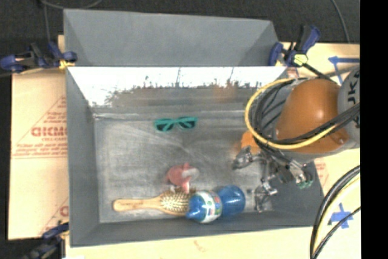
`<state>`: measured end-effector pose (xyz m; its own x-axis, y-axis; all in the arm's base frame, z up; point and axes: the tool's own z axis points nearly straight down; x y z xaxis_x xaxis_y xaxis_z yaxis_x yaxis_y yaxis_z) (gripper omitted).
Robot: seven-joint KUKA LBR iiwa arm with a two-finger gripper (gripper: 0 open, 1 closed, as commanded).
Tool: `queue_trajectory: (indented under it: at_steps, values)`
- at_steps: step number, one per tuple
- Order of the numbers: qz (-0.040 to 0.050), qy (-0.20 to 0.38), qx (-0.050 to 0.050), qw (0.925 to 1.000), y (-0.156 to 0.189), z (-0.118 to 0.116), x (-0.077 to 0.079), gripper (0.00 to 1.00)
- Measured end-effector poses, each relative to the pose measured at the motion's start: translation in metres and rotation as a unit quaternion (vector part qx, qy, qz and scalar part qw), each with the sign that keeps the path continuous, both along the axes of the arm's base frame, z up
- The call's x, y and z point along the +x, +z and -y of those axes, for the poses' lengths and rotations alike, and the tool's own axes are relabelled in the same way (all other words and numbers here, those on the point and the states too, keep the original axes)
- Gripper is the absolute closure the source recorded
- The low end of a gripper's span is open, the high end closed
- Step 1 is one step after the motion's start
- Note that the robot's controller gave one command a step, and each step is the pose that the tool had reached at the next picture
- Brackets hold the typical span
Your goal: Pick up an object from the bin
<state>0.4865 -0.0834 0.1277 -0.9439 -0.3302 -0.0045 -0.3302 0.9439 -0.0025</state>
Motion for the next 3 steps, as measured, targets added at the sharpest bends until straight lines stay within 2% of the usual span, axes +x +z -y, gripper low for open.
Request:
queue_trajectory:
  at_steps: [1, 2, 3]
  values:
    - [-0.0024, 0.046, 0.0, 0.9989, -0.007, -0.017, -0.015, 0.0]
    - [0.0108, 0.086, -0.002, 0.9963, -0.053, -0.034, -0.007, 0.0]
    - [0.0133, 0.062, -0.003, 0.998, -0.051, -0.033, -0.005, 1.0]
